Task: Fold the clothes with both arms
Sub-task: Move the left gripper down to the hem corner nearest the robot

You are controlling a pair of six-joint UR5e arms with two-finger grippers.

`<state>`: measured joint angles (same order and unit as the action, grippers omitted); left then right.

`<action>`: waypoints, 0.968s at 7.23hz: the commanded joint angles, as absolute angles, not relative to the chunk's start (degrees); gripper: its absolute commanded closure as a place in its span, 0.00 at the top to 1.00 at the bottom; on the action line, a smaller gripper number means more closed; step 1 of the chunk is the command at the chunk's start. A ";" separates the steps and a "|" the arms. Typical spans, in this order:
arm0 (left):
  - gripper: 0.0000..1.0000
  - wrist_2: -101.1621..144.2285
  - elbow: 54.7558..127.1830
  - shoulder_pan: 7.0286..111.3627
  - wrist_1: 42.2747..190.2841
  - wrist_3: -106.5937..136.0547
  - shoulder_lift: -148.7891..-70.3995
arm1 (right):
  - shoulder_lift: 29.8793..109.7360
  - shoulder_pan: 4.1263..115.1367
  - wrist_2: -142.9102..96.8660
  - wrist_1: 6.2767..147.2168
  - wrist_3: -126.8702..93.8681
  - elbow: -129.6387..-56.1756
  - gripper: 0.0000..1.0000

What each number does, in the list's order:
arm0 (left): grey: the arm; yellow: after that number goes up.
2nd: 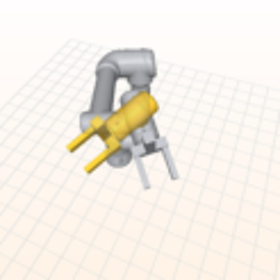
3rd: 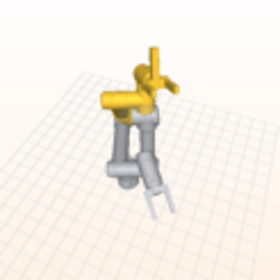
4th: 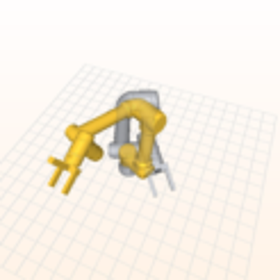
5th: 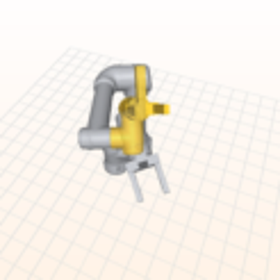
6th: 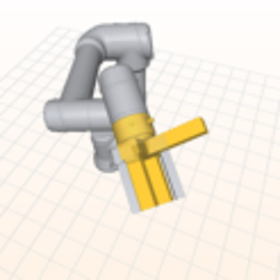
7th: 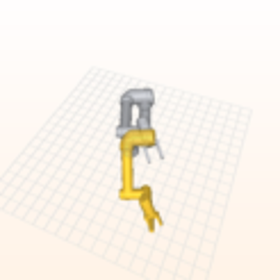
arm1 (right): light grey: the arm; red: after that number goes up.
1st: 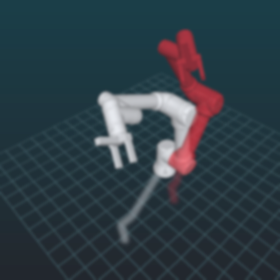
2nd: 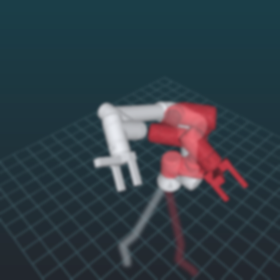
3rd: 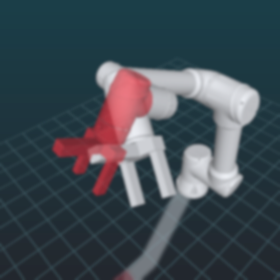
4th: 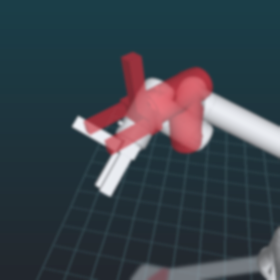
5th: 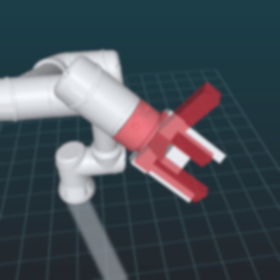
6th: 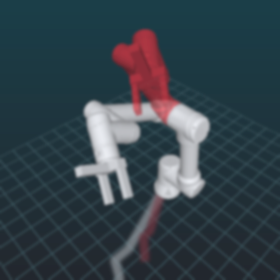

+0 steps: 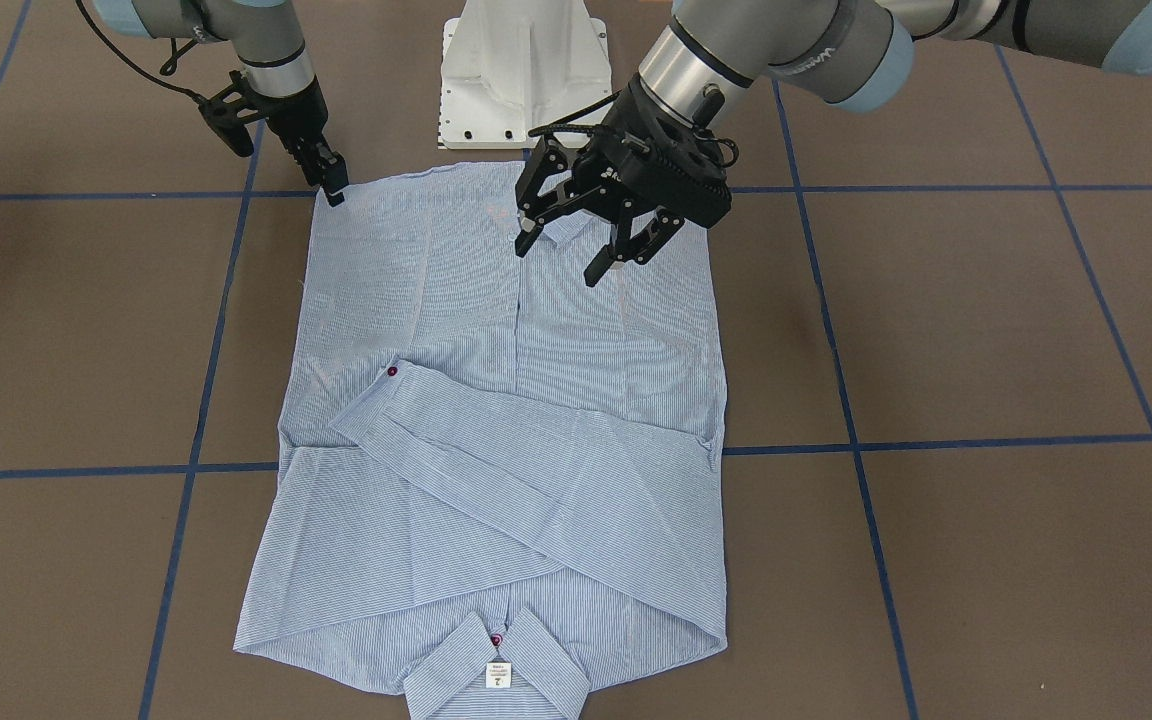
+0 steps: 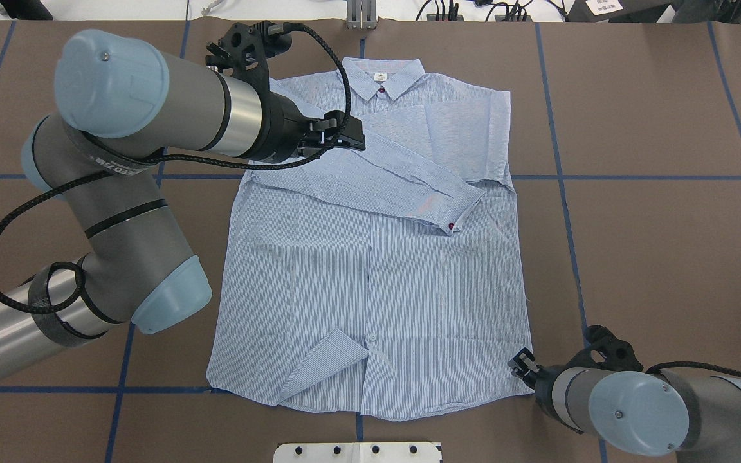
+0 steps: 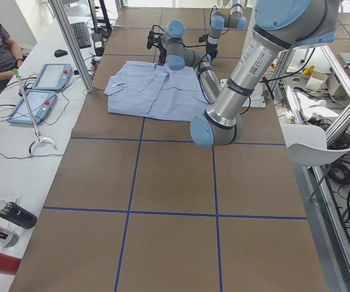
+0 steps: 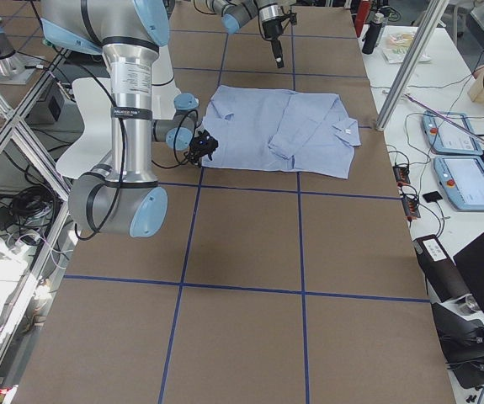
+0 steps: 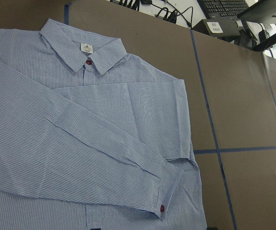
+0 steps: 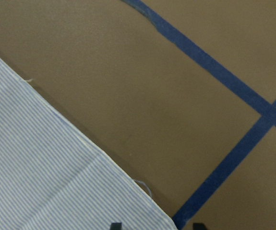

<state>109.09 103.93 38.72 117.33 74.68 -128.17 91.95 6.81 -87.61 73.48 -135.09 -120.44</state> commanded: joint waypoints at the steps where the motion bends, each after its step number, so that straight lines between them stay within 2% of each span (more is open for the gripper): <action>1: 0.79 109.16 103.97 38.85 117.33 74.62 -128.15 | 91.93 6.77 -87.71 73.48 -135.09 -120.58 0.00; 4: 0.79 109.86 109.84 38.67 116.38 74.71 -120.43 | 92.20 6.77 -87.98 73.48 -135.00 -121.46 0.00; 6: 0.83 109.78 118.70 37.53 114.17 78.37 -109.22 | 92.81 6.94 -88.33 73.56 -134.39 -122.17 0.00; 7: 0.90 109.25 119.87 34.48 114.26 79.70 -104.38 | 93.77 7.03 -88.42 73.48 -134.04 -122.25 0.00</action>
